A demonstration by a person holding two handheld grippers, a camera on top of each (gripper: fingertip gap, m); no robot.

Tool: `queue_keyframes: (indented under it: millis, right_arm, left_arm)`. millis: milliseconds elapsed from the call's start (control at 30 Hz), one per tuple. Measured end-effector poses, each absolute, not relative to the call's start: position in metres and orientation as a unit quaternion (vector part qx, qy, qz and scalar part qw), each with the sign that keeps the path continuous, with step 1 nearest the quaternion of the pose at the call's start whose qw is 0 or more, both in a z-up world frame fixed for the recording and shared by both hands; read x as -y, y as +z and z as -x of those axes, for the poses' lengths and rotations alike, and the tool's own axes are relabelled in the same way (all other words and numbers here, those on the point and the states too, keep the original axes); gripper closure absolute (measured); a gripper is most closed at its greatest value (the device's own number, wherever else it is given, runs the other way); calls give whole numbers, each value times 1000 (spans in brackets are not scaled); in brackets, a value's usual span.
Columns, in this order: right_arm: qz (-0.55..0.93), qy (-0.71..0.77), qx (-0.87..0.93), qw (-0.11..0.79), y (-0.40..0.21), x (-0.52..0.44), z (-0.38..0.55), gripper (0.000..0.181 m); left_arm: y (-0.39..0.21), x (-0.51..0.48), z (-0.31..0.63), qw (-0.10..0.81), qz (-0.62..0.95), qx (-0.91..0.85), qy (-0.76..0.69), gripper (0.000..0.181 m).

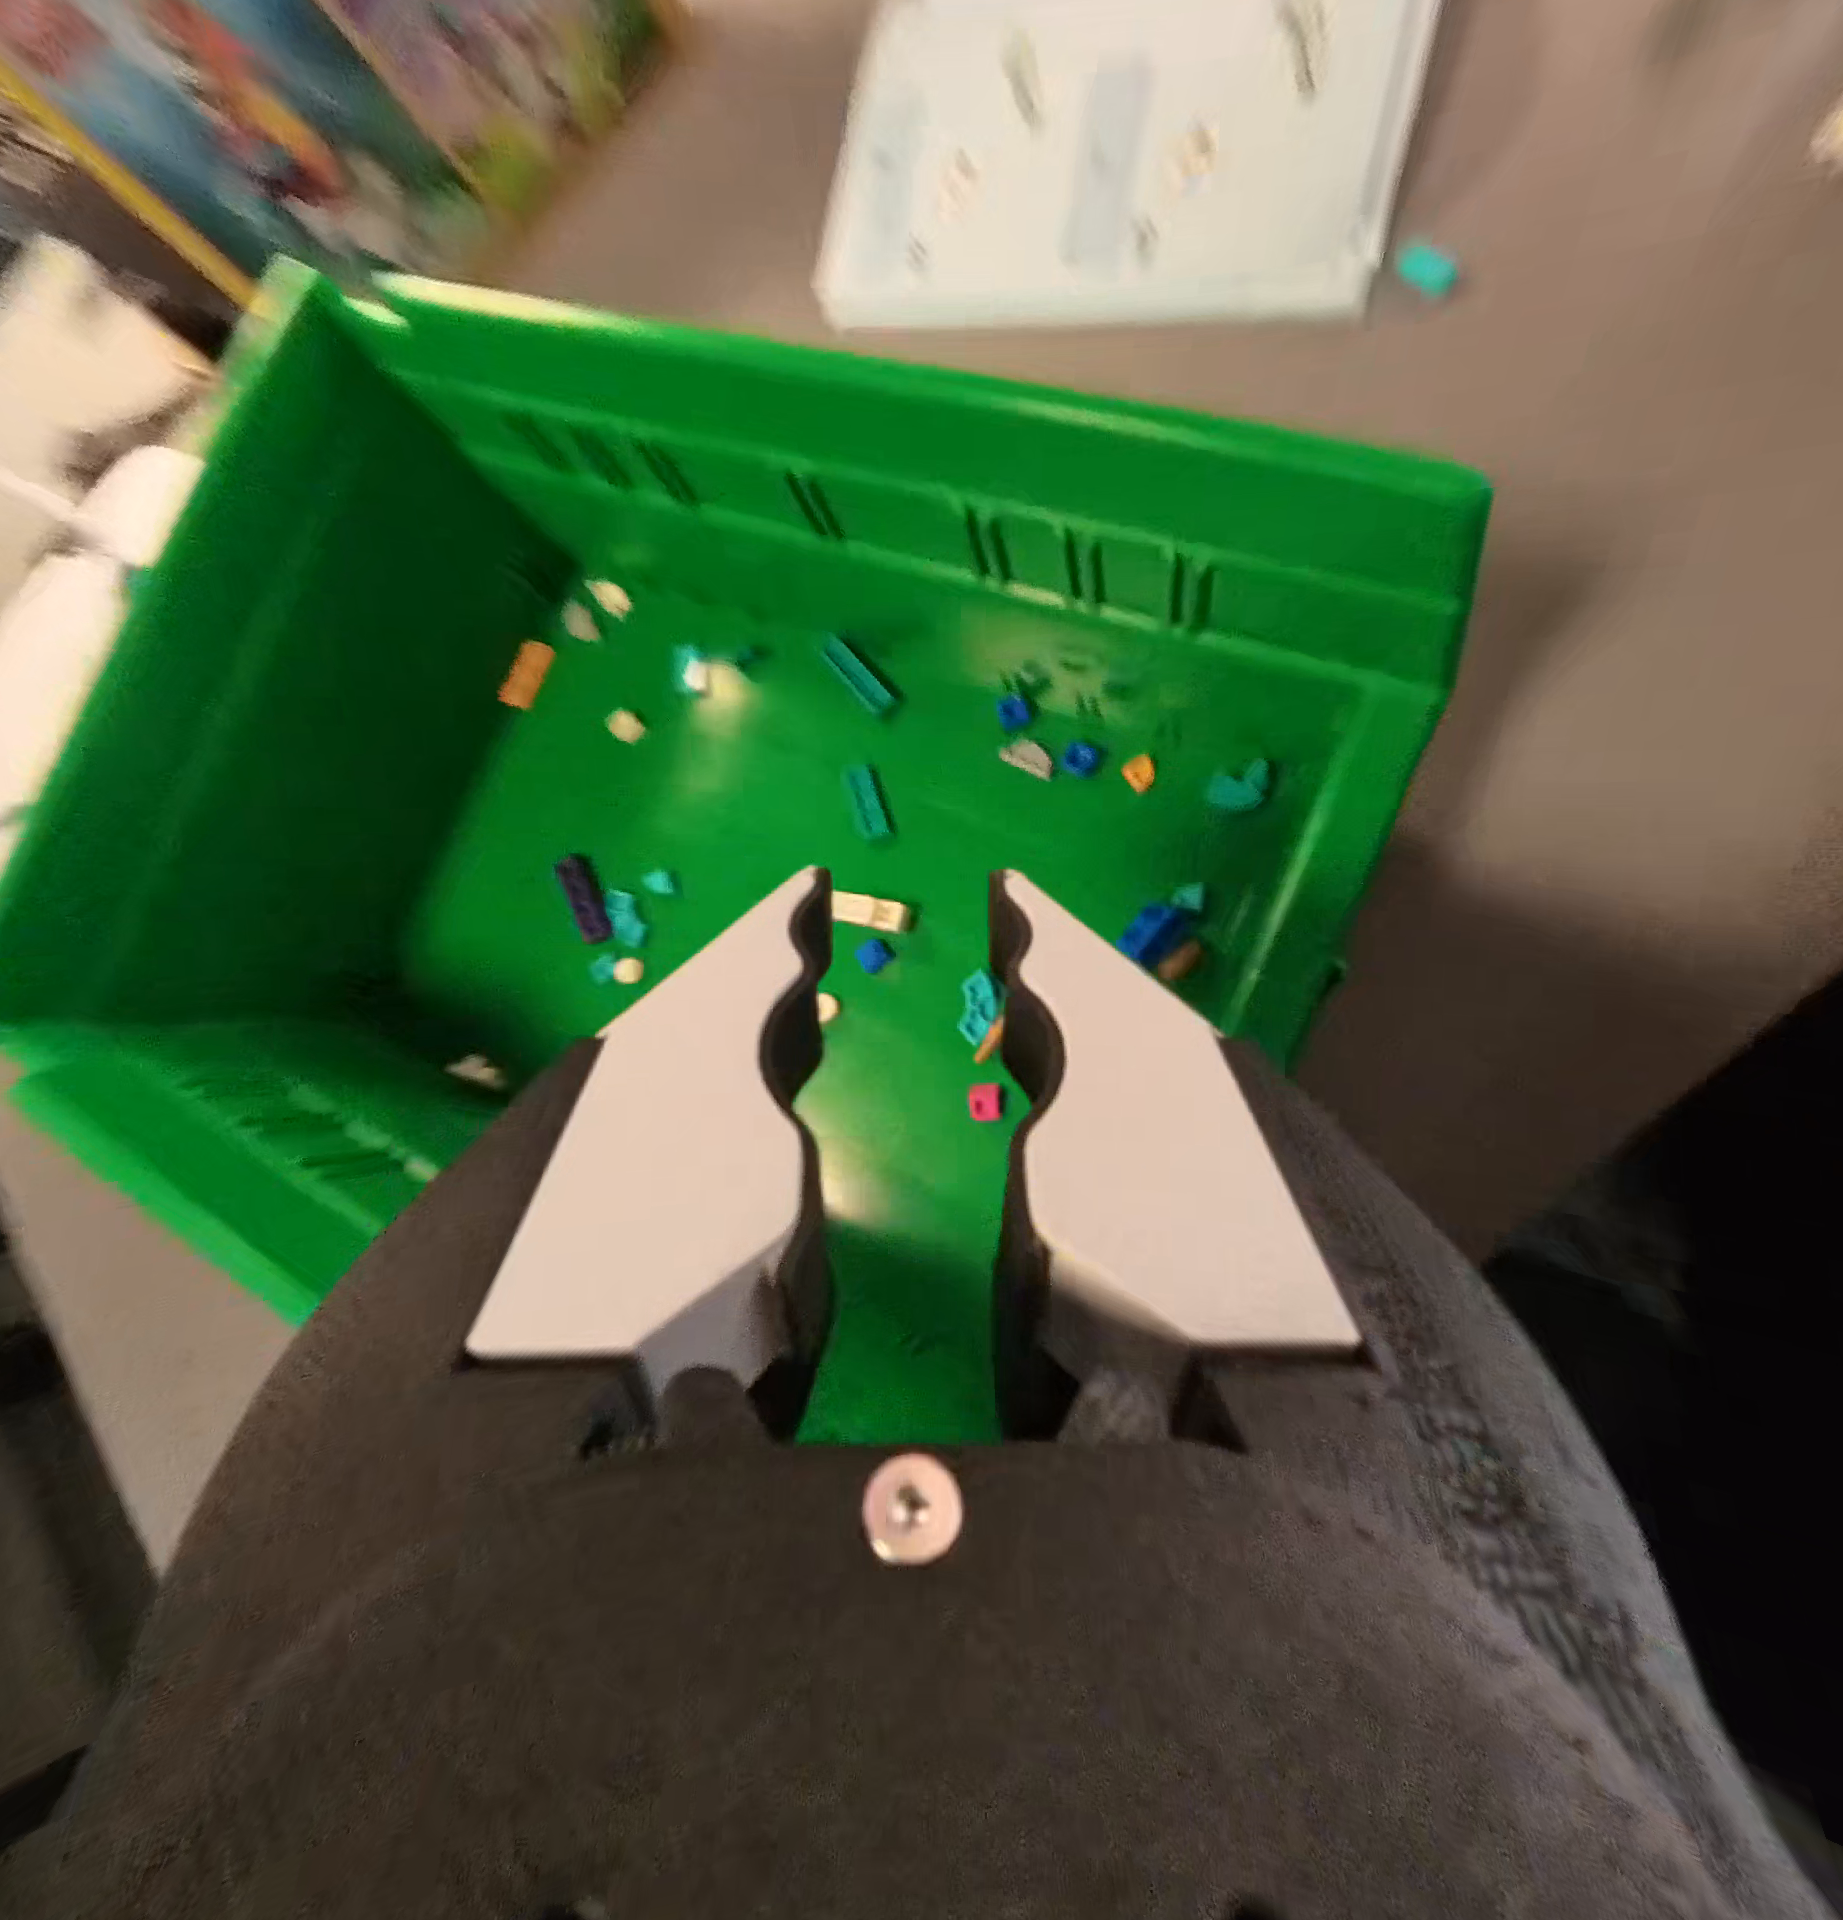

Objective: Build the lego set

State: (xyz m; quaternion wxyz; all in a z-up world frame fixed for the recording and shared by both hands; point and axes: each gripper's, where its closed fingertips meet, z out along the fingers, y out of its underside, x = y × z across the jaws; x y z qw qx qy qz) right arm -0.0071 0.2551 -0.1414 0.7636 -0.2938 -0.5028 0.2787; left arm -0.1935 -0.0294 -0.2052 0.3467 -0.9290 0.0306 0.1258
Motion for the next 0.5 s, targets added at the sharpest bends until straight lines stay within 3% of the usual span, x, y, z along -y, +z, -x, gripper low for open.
queue_keyframes:
  millis: [133, 300, 500]
  right_arm:
    - [299, 278, 507, 759, -146, -251, 13, 174]
    - [294, 279, 519, 753, -151, -244, 19, 174]
    - [294, 284, 524, 747, -153, -244, 21, 173]
  left_arm:
    - [-239, 37, 169, 230, 967, -107, -10, 155]
    - [-271, 51, 169, 99, 982, -154, -46, 160]
    - [-285, 56, 173, 64, 948, -311, 2, 158]
